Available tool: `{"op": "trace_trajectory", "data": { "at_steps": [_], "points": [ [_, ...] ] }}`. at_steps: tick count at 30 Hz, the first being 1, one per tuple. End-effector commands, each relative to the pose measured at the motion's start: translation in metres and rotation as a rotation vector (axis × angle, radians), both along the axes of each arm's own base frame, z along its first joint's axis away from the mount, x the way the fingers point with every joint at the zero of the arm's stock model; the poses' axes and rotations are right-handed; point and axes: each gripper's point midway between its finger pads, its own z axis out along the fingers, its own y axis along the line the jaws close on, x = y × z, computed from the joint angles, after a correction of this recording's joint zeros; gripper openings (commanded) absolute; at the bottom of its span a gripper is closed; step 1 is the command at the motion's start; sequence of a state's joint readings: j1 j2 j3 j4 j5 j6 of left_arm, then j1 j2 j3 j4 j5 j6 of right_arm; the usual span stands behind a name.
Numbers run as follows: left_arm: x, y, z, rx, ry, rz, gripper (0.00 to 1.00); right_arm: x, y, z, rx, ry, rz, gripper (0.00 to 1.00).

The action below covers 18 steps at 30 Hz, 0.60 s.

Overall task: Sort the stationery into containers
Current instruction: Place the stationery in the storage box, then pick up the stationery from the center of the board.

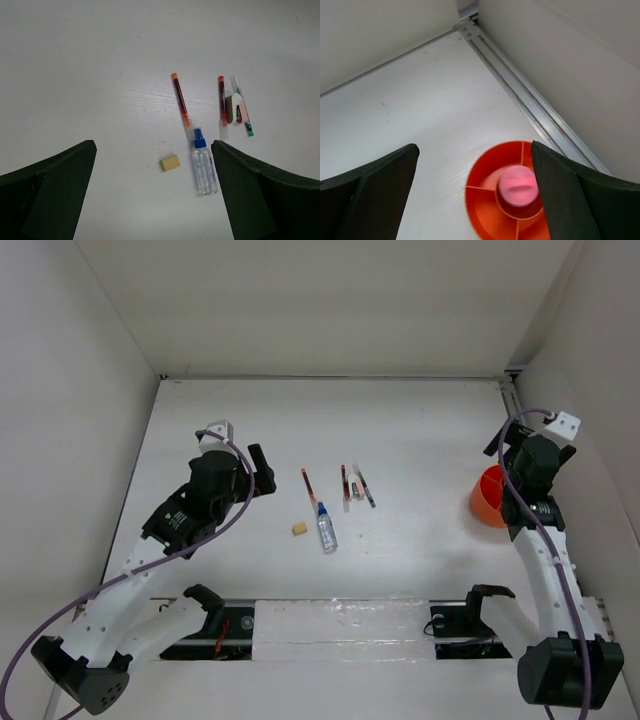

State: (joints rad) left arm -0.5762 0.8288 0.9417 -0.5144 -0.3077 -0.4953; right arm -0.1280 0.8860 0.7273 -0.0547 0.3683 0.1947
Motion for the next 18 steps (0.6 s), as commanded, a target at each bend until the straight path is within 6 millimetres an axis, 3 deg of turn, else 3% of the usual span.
{"op": "trace_trajectory", "data": {
  "at_steps": [1,2,4,5,7,8,10,12,13,15,18],
  "points": [
    [0.005,0.005,0.001,-0.017,0.000,0.065,1.00,0.005,0.041,0.050,-0.016,-0.077,0.101,1.00],
    [0.002,0.007,0.001,-0.023,0.014,0.084,1.00,0.010,0.051,0.061,-0.021,-0.074,0.113,1.00],
    [0.003,0.009,0.002,-0.058,0.028,0.135,1.00,0.009,0.066,0.057,-0.055,0.011,0.087,1.00],
    [0.002,0.009,0.006,-0.069,0.026,0.140,1.00,0.012,0.099,0.076,-0.066,-0.002,0.153,1.00],
    [0.001,0.009,0.008,-0.091,0.031,0.153,1.00,0.017,0.127,0.064,-0.134,0.104,0.182,1.00],
    [0.002,0.011,0.008,-0.095,0.034,0.161,1.00,0.013,0.149,0.069,-0.168,0.104,0.199,1.00],
    [0.003,0.015,0.010,-0.120,0.035,0.174,1.00,0.016,0.172,0.072,-0.168,0.101,0.209,1.00],
    [0.001,0.017,0.011,-0.146,0.037,0.198,1.00,0.022,0.203,0.075,-0.199,0.074,0.335,1.00],
    [0.000,0.018,0.014,-0.153,0.027,0.197,1.00,0.021,0.213,0.069,-0.195,0.083,0.385,1.00],
    [-0.002,0.022,0.002,-0.167,0.038,0.233,1.00,0.018,0.236,0.071,-0.173,0.051,0.489,1.00],
    [-0.002,0.023,0.006,-0.161,0.020,0.218,1.00,0.007,0.257,0.070,-0.134,0.009,0.631,1.00]
  ]
}}
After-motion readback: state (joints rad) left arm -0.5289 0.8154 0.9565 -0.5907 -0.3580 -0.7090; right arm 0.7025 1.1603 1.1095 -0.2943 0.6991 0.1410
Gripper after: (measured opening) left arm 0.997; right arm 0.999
